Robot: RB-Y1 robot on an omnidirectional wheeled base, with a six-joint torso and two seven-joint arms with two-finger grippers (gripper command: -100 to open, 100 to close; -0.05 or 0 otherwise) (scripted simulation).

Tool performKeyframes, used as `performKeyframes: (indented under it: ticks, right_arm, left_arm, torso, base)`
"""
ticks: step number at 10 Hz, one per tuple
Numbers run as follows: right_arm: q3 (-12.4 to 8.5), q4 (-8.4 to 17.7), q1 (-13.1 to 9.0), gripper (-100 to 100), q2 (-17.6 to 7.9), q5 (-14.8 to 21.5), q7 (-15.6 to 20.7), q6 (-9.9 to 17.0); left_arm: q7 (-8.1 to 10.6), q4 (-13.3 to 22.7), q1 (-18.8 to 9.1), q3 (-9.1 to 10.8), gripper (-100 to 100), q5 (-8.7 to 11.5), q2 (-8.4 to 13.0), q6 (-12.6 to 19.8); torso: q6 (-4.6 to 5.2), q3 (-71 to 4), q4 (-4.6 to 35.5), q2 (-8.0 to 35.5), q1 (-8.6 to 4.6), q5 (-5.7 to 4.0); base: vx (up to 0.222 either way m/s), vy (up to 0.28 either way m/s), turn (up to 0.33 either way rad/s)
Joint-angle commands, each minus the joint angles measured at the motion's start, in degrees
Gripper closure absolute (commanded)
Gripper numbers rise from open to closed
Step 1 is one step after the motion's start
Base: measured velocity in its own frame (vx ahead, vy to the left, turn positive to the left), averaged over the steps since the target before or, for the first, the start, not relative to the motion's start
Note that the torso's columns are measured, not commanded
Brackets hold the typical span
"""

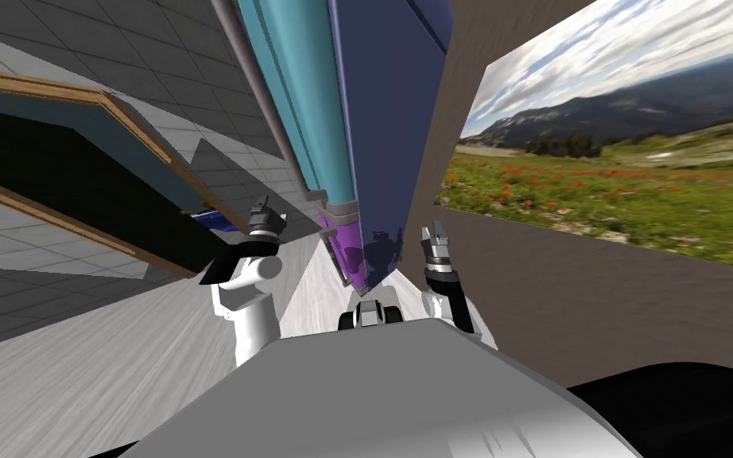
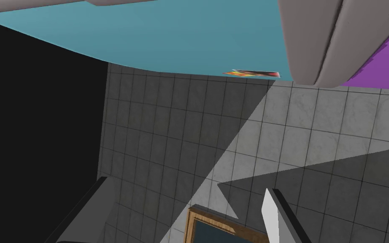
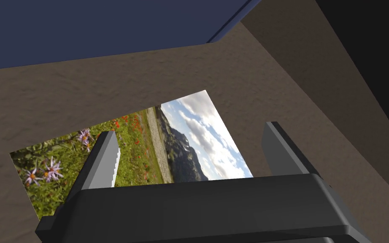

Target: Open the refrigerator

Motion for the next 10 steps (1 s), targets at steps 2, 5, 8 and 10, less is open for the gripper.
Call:
performKeyframes:
  ticks: [2,5,8,10]
  right_arm:
    - [0.0,0.0,0.0,0,0.0,0.0,0.0,0.0]
    - [0.0,0.0,0.0,0,0.0,0.0,0.0,0.0]
    - [0.0,0.0,0.0,0,0.0,0.0,0.0,0.0]
    - [0.0,0.0,0.0,0,0.0,0.0,0.0,0.0]
  left_arm:
    - [-0.86,0.8,-3.3,1.86,-100,1.1,-0.7,5.5]
    - [-1.62,1.6,-6.1,3.42,-100,2.1,-1.3,9.7]
    - [-2.31,2.2,-8.7,4.83,-100,3.0,-1.6,13.5]
    - [-2.92,2.7,-10.9,6.06,-100,3.8,-1.8,16.8]
  torso:
    - [-0.02,0.0,0.0,0.1,0.15,0.05]
    - [0.00,0.0,0.0,0.0,-0.10,-0.03]
    - [0.00,0.0,0.0,0.0,0.02,0.01]
    - [-0.05,0.0,0.0,0.0,0.03,0.03]
  base:
    - [0.032,-0.118,0.103]
    - [0.024,-0.163,0.145]
    - [0.016,-0.151,0.128]
    - [0.016,-0.162,0.186]
